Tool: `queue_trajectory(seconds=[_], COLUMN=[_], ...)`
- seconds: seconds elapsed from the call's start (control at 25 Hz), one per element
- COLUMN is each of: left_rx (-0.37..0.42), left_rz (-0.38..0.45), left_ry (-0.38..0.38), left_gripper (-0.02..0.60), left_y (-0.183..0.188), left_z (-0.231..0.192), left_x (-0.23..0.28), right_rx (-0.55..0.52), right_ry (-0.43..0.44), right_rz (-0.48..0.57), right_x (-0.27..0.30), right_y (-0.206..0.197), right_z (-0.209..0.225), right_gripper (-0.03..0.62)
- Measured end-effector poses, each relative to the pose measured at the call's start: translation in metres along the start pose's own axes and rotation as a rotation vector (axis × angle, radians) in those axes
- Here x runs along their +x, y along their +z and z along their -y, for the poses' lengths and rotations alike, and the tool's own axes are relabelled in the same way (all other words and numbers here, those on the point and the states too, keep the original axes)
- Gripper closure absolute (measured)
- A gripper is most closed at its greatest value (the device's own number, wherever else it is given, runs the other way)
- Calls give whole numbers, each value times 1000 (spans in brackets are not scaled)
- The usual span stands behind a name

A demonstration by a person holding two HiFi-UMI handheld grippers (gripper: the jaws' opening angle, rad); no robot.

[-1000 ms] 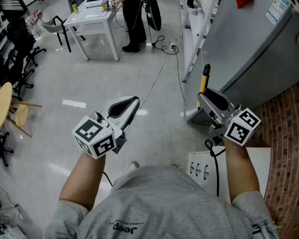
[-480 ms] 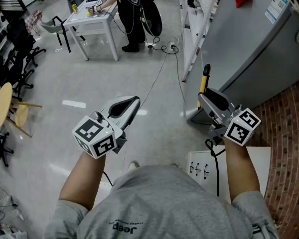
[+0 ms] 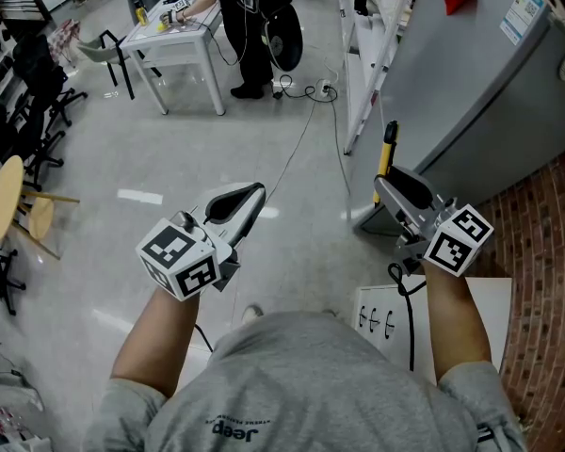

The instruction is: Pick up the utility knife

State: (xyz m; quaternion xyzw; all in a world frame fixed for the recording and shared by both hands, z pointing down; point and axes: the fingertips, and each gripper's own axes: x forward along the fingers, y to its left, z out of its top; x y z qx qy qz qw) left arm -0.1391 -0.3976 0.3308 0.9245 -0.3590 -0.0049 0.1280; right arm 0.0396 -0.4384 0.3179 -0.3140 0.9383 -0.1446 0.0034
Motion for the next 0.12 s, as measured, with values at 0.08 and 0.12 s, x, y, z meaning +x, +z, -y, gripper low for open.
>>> queue_trajectory(seconds=[0.08, 0.12], left_rx=[-3, -4], left_rz=[0, 0], left_ry=[1, 1], left_gripper=[583, 583], left_y=[-1, -1], left_z=[1, 1], left_x=[0, 0], right_rx=[1, 1], right_ry=[1, 1], right_rz=[2, 3], right_x=[0, -1], right_y=[0, 0], right_z=[0, 0], right_gripper=[470, 470])
